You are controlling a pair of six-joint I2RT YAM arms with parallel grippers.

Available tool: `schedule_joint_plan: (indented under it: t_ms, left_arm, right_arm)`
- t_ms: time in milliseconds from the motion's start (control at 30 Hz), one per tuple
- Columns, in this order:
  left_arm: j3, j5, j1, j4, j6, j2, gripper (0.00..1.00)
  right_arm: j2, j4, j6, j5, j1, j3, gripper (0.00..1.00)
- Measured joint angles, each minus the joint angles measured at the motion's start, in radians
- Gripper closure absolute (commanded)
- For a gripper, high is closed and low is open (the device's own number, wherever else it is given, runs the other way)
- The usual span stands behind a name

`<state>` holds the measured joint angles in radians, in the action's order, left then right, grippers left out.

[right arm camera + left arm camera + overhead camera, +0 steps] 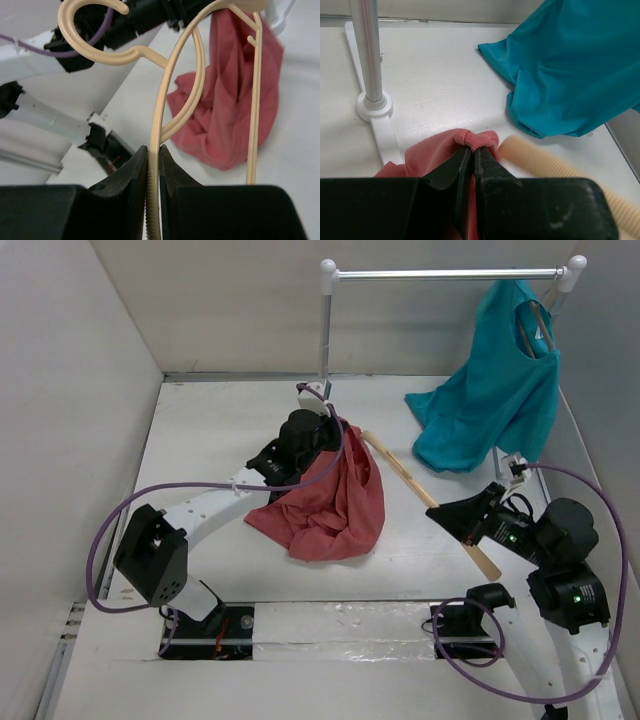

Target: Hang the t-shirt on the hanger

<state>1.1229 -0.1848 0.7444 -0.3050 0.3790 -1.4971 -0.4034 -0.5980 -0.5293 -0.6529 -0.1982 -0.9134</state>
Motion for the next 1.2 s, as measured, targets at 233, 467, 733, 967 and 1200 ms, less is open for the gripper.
schedule_joint_plan:
  t_ms: [233,467,733,967,1200]
  left_arm:
    - [-0.009,0.001,-0.006,0.005,0.001,0.034,1.0]
    - [-0.01,0.017,-0.006,0.01,0.008,0.062,1.0]
    - [-0.034,0.015,-0.006,0.032,0.008,0.131,1.0]
    - [-0.038,0.007,-0.006,0.031,0.011,0.139,1.0]
    - [-0.051,0.053,-0.003,0.019,0.02,0.149,1.0]
  right_arm:
    - [0.039,0.04,-0.131,-0.124,0.0,0.078,1.0]
    - [0.064,0.113,-0.195,-0.141,0.0,0.118,1.0]
    - [0.013,0.163,-0.189,-0.118,0.0,0.106,1.0]
    - [-0.026,0.192,-0.169,-0.119,0.0,0.078,1.0]
    - [-0.032,0.319,-0.202,-0.135,-0.002,0.174,1.0]
